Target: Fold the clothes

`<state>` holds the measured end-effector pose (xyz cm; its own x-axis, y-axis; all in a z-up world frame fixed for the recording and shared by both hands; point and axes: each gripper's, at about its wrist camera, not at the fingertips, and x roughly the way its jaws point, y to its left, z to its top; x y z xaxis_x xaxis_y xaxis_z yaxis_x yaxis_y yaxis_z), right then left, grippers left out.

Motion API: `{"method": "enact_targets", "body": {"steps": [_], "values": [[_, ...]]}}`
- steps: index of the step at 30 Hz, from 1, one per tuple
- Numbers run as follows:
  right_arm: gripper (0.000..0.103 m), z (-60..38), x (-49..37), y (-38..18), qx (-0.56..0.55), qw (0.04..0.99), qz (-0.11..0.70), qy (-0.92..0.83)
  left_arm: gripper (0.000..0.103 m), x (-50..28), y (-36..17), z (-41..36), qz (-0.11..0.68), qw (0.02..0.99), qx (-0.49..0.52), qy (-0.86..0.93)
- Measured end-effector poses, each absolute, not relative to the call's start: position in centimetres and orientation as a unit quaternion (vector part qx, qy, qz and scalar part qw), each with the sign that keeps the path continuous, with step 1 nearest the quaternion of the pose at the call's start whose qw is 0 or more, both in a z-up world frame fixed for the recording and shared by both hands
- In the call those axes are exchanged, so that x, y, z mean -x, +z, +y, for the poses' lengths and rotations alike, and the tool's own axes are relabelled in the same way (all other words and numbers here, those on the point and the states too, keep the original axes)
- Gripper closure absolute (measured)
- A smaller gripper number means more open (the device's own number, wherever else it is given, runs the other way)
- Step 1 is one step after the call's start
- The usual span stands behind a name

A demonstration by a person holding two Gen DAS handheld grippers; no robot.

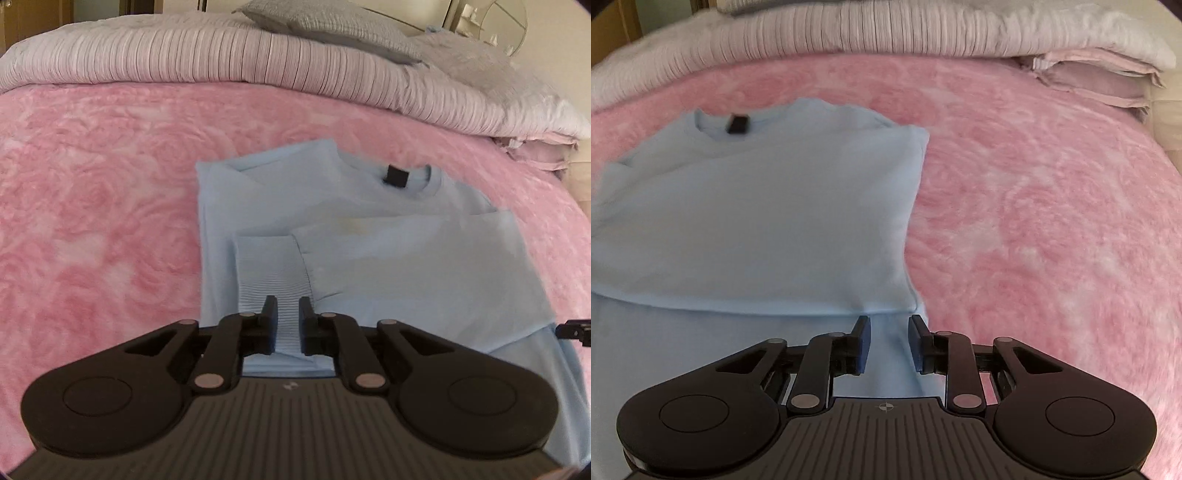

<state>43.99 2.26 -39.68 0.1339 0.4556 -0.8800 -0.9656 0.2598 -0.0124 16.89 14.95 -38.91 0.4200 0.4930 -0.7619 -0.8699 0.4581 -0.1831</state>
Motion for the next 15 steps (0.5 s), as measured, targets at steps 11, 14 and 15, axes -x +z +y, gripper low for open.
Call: {"method": "enact_targets", "body": {"steps": [11, 14, 15], "values": [[0.075, -9.3, -38.1, -39.3, 0.361, 0.669, 0.490, 0.426, 0.095, -9.6, -39.8, 5.3, 0.422, 0.744, 0.358, 0.374], [0.075, -10.9, -36.9, -37.0, 0.329, 0.689, 0.481, 0.431, 0.095, -8.7, -38.8, 3.7, 0.429, 0.744, 0.354, 0.371], [0.075, -10.7, -36.5, -36.8, 0.325, 0.687, 0.481, 0.437, 0.094, -8.7, -38.4, 3.4, 0.426, 0.747, 0.352, 0.369]]}}
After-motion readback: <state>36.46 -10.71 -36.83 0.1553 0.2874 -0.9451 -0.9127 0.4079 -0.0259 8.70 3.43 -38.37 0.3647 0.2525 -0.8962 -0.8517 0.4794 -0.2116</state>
